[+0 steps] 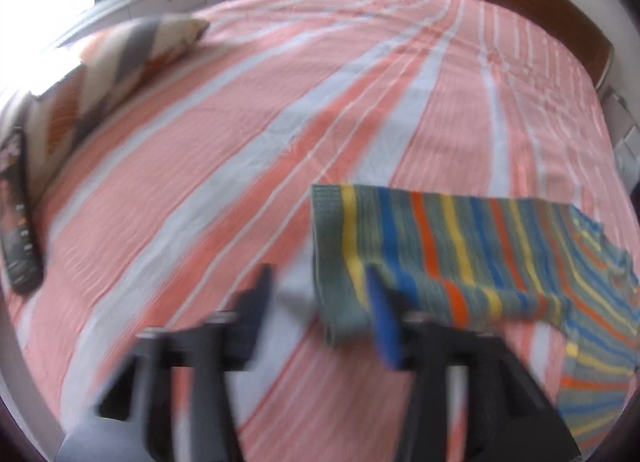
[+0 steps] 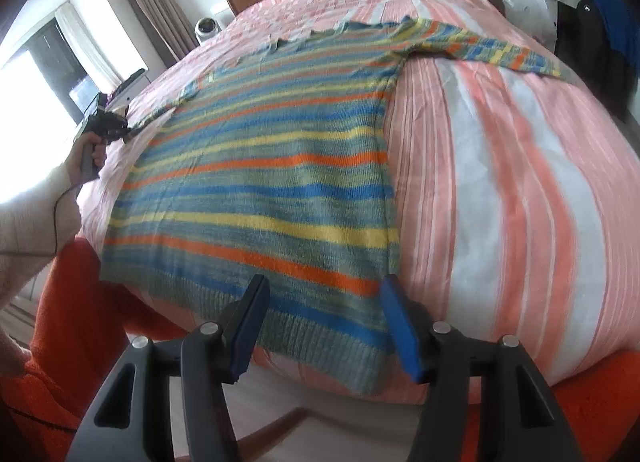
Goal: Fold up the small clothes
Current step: 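Open both tools and lay the folded sleeve flat across the sweater, then grasp the other sweater sleeve with the right tool and fold it across the body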
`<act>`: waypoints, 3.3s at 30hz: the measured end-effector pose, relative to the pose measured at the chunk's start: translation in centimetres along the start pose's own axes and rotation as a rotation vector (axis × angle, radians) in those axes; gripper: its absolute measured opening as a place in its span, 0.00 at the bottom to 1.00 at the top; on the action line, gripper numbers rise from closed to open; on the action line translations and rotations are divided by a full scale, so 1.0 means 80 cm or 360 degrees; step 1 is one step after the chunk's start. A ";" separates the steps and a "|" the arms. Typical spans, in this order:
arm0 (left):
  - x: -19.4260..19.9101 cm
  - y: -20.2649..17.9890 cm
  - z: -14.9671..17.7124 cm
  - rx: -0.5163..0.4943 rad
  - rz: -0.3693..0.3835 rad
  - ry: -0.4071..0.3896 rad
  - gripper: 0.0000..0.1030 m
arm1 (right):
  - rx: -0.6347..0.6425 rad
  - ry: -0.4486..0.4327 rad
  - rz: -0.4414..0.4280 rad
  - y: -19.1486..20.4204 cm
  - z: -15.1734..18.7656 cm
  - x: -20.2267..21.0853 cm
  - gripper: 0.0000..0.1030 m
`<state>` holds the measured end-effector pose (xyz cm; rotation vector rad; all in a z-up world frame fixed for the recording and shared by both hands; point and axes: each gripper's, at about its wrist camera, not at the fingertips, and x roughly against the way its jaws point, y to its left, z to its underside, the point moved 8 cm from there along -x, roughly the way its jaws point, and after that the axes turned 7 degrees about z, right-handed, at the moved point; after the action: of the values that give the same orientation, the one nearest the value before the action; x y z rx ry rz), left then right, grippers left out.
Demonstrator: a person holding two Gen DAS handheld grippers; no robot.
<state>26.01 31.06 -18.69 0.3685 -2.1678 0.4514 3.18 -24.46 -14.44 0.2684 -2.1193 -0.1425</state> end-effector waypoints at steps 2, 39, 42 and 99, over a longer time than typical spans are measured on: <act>0.037 -0.014 0.014 -0.0100 0.0018 -0.0066 0.75 | -0.0017 -0.0070 0.0038 -0.010 -0.011 0.013 0.67; 0.067 -0.080 0.219 -0.0297 0.0096 0.0001 1.00 | -0.0233 -0.0312 0.0737 -0.147 -0.041 -0.038 1.00; 0.068 -0.082 0.219 -0.0309 0.0077 -0.0006 1.00 | -0.0224 -0.0309 0.0752 -0.146 -0.041 -0.039 1.00; 0.067 -0.081 0.219 -0.0344 0.0063 -0.0052 1.00 | -0.1309 -0.0240 -0.0196 -0.375 -0.222 -0.041 0.75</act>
<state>13.32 17.01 -22.91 0.2146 -2.2328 0.2305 23.95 -52.65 -13.84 -0.1095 -2.0038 -1.0973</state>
